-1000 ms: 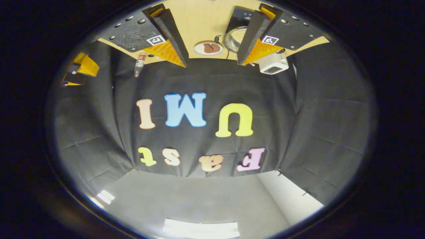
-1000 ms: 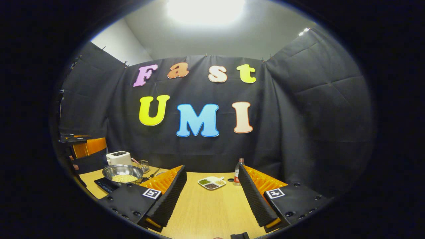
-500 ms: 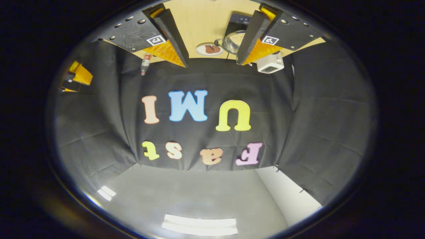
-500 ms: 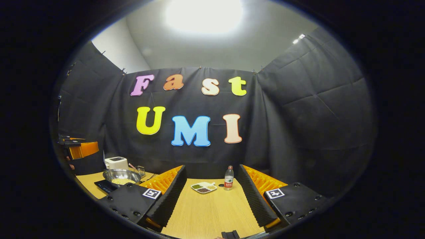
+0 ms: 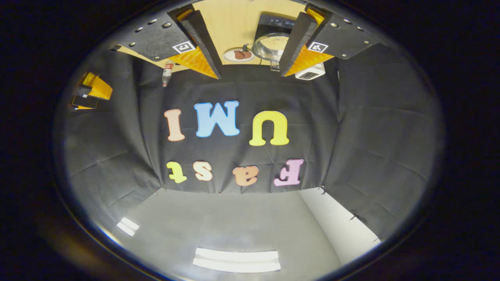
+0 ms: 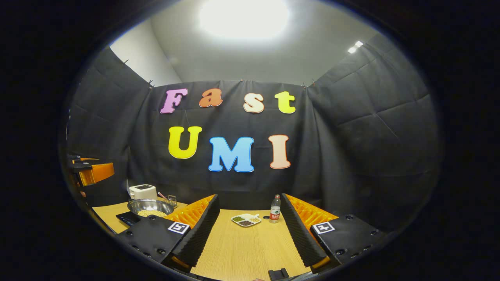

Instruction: First push the handle of the pot to place it horizontally, then grasp the pot with both hands and set it on the induction cooktop.

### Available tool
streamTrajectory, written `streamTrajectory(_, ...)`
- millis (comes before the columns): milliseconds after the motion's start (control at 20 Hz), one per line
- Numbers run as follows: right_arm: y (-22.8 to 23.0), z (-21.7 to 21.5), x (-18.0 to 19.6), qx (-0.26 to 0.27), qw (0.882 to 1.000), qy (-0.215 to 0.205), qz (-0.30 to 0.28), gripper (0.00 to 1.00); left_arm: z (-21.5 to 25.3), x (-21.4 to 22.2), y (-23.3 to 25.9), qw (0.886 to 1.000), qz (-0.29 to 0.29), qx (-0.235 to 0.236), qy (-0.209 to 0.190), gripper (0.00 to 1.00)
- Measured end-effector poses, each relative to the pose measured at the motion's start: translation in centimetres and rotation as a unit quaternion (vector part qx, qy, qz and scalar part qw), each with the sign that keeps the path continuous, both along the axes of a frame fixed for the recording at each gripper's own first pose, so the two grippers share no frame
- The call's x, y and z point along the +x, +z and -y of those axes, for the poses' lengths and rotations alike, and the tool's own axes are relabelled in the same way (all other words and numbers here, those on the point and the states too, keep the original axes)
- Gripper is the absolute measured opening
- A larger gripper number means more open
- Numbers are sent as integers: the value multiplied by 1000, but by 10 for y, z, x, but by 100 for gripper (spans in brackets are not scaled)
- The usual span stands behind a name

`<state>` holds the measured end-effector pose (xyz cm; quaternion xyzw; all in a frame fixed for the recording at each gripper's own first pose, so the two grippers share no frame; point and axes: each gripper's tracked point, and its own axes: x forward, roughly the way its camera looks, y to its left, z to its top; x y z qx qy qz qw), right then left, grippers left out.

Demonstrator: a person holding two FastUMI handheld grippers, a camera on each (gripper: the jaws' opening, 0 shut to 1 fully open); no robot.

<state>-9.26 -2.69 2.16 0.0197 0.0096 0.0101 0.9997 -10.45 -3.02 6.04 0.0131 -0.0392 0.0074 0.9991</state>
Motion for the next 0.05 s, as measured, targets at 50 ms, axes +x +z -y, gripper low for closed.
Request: streamTrajectory(50,-3,0,1,3,1000,0,-6,98,-1,0,-2,1000,-3,-2,2,88)
